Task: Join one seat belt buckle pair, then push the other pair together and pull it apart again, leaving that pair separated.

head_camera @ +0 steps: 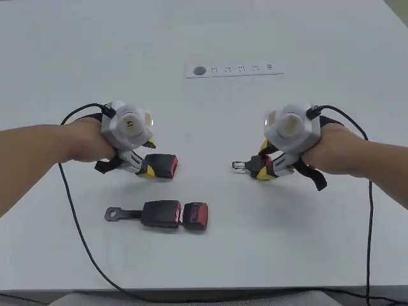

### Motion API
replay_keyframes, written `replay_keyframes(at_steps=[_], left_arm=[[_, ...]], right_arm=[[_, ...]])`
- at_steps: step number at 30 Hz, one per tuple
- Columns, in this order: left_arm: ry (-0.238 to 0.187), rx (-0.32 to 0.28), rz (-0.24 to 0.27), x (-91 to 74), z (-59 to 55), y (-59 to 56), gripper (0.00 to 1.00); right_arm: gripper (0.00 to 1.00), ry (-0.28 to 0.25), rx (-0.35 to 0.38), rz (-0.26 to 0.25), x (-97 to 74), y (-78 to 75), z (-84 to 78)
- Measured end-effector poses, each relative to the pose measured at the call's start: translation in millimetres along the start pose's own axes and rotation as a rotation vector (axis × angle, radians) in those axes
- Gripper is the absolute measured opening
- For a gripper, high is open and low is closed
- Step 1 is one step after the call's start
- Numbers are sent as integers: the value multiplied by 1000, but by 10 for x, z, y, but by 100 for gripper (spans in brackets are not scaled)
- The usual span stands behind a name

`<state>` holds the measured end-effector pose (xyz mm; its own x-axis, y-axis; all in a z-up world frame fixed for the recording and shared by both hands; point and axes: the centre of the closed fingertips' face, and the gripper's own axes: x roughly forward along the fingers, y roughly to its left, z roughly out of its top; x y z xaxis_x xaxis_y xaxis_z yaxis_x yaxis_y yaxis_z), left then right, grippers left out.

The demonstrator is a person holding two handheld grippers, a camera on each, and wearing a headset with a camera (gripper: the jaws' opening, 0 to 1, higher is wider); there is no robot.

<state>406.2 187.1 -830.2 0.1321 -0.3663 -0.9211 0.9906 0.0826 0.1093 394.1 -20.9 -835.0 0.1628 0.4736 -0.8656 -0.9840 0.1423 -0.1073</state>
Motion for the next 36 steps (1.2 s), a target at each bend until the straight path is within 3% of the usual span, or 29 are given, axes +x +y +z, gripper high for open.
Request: replay_keyframes(at_steps=[1,2,9,22,36], left_arm=[[-2,-5,-41,15,3,-80,34],[5,30,14,19,0,0,33],[13,48,3,-18,-29,-15,32],[40,69,-2,0,-33,-14,31],[62,86,-15,39,-42,-3,32]], right_arm=[[32,3,2,1,1,-1,1],[32,4,7,2,0,-2,4],[30,13,-12,14,18,14,50],[30,3,-87,10,299,61,609],[30,10,-147,3,550,-3,1055]])
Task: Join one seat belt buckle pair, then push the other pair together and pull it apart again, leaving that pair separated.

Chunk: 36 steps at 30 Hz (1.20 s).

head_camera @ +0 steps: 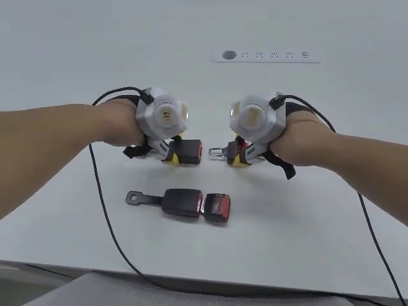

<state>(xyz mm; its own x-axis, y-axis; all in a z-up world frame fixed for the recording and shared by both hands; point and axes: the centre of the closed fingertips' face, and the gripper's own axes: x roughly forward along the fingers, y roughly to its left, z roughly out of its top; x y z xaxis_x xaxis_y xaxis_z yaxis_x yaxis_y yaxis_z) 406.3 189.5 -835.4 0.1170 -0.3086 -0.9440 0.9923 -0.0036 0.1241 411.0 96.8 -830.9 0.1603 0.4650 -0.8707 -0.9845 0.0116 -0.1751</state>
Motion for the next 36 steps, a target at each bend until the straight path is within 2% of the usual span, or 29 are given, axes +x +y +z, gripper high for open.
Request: replay_keyframes(at_steps=[11,19,21,23,36], left_arm=[[3,2,0,12,-2,7,31],[13,21,-8,22,5,6,31],[15,24,-10,22,5,8,31],[15,20,-12,24,7,9,31],[21,22,-24,26,11,8,31]], right_arm=[[30,-3,-37,26,61,35,117],[29,-38,-8,32,114,42,224],[29,-42,-13,33,107,41,208],[28,-63,17,40,100,34,209],[26,-89,24,51,106,100,397]])
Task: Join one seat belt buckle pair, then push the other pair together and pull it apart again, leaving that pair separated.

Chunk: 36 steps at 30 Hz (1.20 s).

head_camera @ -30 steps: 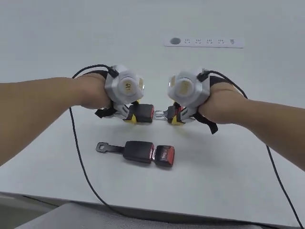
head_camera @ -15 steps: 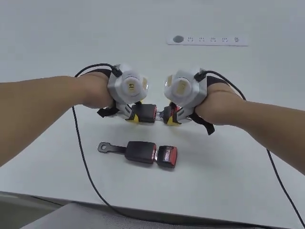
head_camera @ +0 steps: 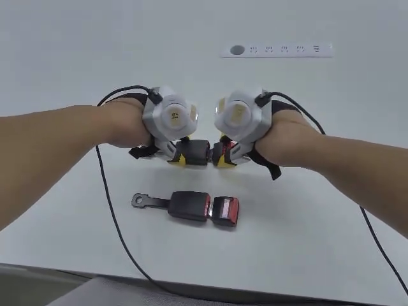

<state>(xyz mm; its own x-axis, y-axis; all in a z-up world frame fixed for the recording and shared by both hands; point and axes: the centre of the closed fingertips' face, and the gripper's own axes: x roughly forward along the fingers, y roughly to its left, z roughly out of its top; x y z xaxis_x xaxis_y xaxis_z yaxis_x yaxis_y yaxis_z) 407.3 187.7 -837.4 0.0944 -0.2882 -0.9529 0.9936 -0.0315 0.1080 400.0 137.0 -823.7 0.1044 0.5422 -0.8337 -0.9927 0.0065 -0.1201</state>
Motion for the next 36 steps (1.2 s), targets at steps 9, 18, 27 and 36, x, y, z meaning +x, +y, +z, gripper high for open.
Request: replay_keyframes(at_steps=[9,18,27,36], left_arm=[[-3,-1,5,-7,0,-8,31],[-19,-14,7,-11,-8,-6,31],[-24,-18,1,-9,-9,-13,31],[-26,-28,13,-17,-9,-7,32]], right_arm=[[27,-16,-5,-4,-15,10,0],[28,-10,4,-11,-70,17,-108],[30,-5,11,-28,-126,22,-237],[31,33,38,-64,-363,14,-631]])
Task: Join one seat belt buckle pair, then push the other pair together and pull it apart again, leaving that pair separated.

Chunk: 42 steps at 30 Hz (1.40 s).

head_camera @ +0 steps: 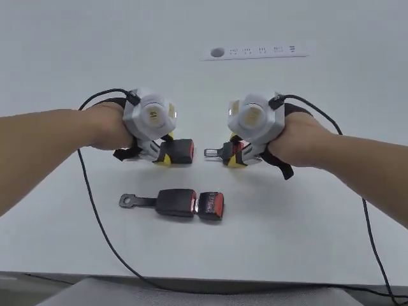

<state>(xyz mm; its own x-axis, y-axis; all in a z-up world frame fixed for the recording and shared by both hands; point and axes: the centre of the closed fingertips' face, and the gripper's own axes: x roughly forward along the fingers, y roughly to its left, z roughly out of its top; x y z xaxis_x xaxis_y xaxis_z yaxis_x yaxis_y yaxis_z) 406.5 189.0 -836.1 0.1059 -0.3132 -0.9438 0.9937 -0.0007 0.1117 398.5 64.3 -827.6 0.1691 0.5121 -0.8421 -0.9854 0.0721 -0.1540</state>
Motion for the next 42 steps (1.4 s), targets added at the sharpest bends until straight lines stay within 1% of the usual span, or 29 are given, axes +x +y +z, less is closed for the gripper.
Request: replay_keyframes(at_steps=[3,5,6,8,12,16,18,23,29,30,31,32,33,35,37,38,39,40,41,42], left_arm=[[-3,-10,7,-3,5,-2,32],[-6,-9,8,-3,9,-6,32],[-7,-8,8,-3,10,-6,32],[-9,-7,4,-2,12,-6,32],[-7,-8,-3,3,15,-3,32],[-9,-13,0,3,18,-4,32],[-9,-13,3,2,19,-4,32],[-11,-12,10,1,24,-4,33],[-18,-19,7,-3,30,-8,33],[-14,-24,7,-3,31,-7,33],[-11,-29,7,-3,32,-6,33],[-7,-32,8,-3,32,-5,33],[-5,-33,9,-3,31,-5,33],[-3,-39,14,-7,24,1,34],[-1,-34,19,-21,1,-12,34],[-5,-36,36,-33,-24,1,36],[-17,-72,67,-73,-98,21,45],[-28,-107,99,-112,-171,42,46],[-43,-131,113,-142,-187,46,46],[-72,-156,131,-200,-187,36,46]], right_arm=[[31,11,16,-18,-95,-21,-163],[32,15,28,-22,-143,-18,-241],[32,32,30,-21,-173,-2,-326],[32,33,22,-22,-231,24,-408],[32,53,19,-20,-335,74,-565],[32,71,25,-25,-397,59,-735],[32,81,21,-29,-420,62,-799],[33,98,10,-32,-470,60,-895],[34,142,-11,-38,-488,58,-1025],[36,162,-17,-14,-490,103,-1084],[36,133,4,-38,-483,59,-1050],[37,144,12,-45,-490,46,-1078],[39,136,13,-68,-508,12,-1079],[42,134,18,-83,-526,2,-1094],[44,132,24,-92,-549,31,-1105],[45,130,33,-94,-556,42,-1109],[45,58,114,-128,-634,108,-990],[50,49,114,-138,-674,146,-964],[51,36,126,-146,-701,170,-931],[52,17,139,-151,-722,192,-892]])
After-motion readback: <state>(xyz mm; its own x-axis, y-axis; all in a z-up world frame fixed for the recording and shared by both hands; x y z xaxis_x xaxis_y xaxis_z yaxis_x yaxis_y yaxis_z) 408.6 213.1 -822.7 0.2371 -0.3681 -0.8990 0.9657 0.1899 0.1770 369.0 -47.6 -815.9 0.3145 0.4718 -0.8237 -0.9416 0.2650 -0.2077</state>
